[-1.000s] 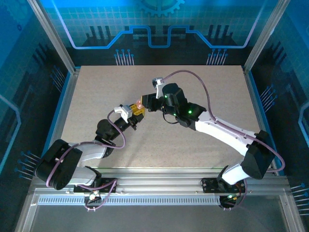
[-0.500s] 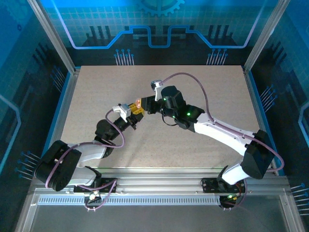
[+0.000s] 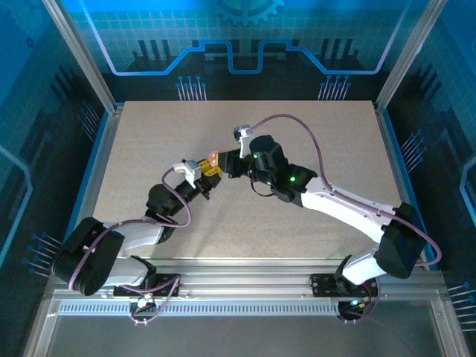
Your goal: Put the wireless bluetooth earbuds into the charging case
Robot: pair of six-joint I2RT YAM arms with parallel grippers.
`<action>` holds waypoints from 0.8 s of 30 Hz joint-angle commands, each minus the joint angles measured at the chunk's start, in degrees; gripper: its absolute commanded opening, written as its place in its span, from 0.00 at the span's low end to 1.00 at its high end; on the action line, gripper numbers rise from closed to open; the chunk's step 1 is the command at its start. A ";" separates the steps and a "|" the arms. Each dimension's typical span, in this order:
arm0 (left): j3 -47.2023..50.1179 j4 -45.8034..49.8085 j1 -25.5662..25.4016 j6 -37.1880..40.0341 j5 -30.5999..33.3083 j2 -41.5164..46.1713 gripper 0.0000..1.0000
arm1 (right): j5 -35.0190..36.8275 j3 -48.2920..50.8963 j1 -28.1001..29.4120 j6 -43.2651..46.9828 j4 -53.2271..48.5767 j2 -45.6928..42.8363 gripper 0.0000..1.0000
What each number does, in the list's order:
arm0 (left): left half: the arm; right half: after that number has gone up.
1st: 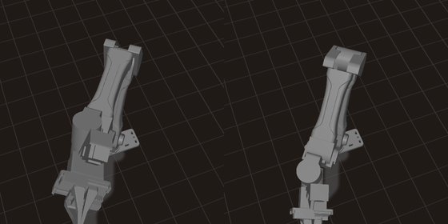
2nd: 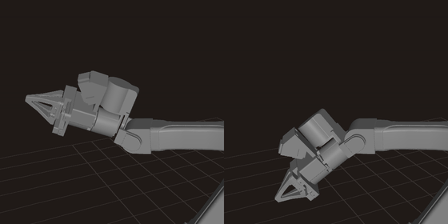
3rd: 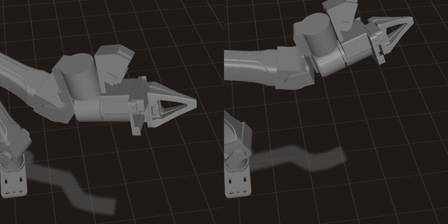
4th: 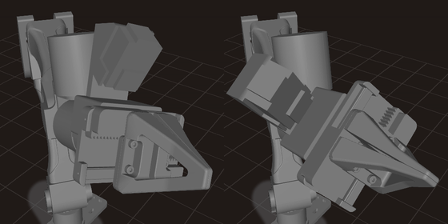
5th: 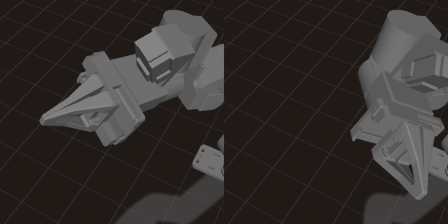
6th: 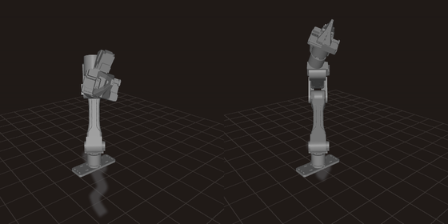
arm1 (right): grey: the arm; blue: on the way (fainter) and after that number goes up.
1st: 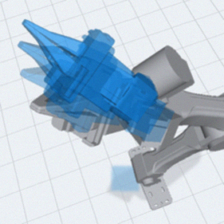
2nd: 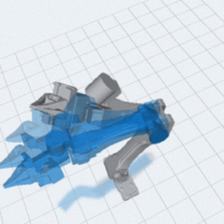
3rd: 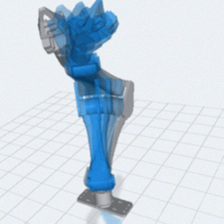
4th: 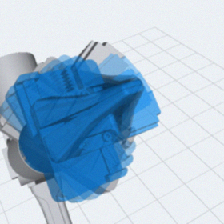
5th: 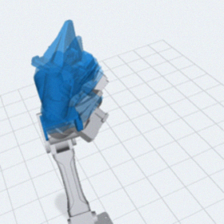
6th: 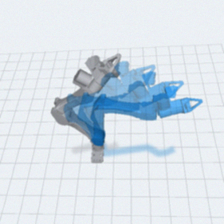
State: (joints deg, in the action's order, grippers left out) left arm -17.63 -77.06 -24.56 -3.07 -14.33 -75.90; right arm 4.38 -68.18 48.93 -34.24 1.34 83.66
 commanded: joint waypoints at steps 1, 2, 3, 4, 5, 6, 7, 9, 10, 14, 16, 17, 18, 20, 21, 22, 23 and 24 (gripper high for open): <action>-0.36 -3.21 -0.14 -0.18 1.89 1.69 0.24 | -0.55 1.39 1.59 0.92 -1.83 -1.23 0.23; -0.36 -3.19 -0.14 -0.11 1.87 1.72 0.24 | -0.78 1.36 1.69 0.93 -1.87 -1.22 0.23; -0.35 -3.20 -0.14 -0.09 1.92 1.72 0.24 | -0.98 1.38 1.67 1.01 -1.87 -1.22 0.23; -0.34 -3.22 -0.12 0.04 1.90 1.80 0.24 | -1.02 1.42 1.70 1.08 -1.92 -1.22 0.23; -0.29 -3.19 -0.14 0.12 1.92 1.87 0.24 | -1.12 1.47 1.73 1.02 -2.00 -1.13 0.24; -0.22 -3.19 -0.14 0.17 1.89 1.89 0.24 | -1.27 1.54 1.70 1.02 -1.98 -1.21 0.24; -0.20 -3.24 -0.12 0.26 1.93 1.98 0.24 | -1.38 1.69 1.79 1.04 -1.88 -1.26 0.24; -0.06 -3.22 -0.14 0.43 1.91 1.98 0.24 | -1.39 1.90 1.94 1.10 -1.69 -1.46 0.24; -0.03 -3.22 -0.14 0.43 1.99 1.98 0.24 | -1.44 1.96 2.02 1.11 -1.65 -1.56 0.24; 0.02 -3.20 -0.14 0.43 2.00 1.81 0.24 | -1.68 2.22 2.29 1.46 -1.51 -1.91 0.26; 0.04 -3.20 -0.14 0.50 1.94 1.83 0.24 | -1.75 2.42 2.37 1.54 -1.54 -2.07 0.26; 0.04 -3.19 -0.14 0.52 2.02 1.82 0.24 | -1.79 2.51 2.40 1.62 -1.44 -2.18 0.27; 0.02 -3.23 -0.14 0.57 2.08 1.81 0.24 | -1.82 2.59 2.40 1.64 -1.39 -2.27 0.28; 0.04 -3.20 -0.12 0.61 1.95 1.81 0.24 | -1.60 2.72 2.40 1.63 -1.34 -2.51 0.31; 0.08 -3.19 -0.14 0.61 1.95 1.81 0.24 | -1.57 2.70 2.36 1.63 -1.32 -2.61 0.34; 0.13 -3.20 -0.10 0.61 2.00 1.81 0.24 | -1.32 2.70 2.40 1.63 -1.33 -2.79 0.37; 0.13 -3.23 -0.13 0.61 1.93 1.81 0.24 | -0.99 2.60 2.39 1.63 -1.34 -2.96 0.40; 0.05 -3.21 -0.14 0.60 1.84 1.81 0.24 | -0.60 2.62 2.35 1.70 -1.41 -3.21 0.43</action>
State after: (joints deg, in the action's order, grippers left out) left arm -17.52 -77.49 -24.56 -2.92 -13.23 -75.57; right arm 3.51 -65.73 50.59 -33.17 0.03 82.72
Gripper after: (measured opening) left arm 0.246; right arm 0.411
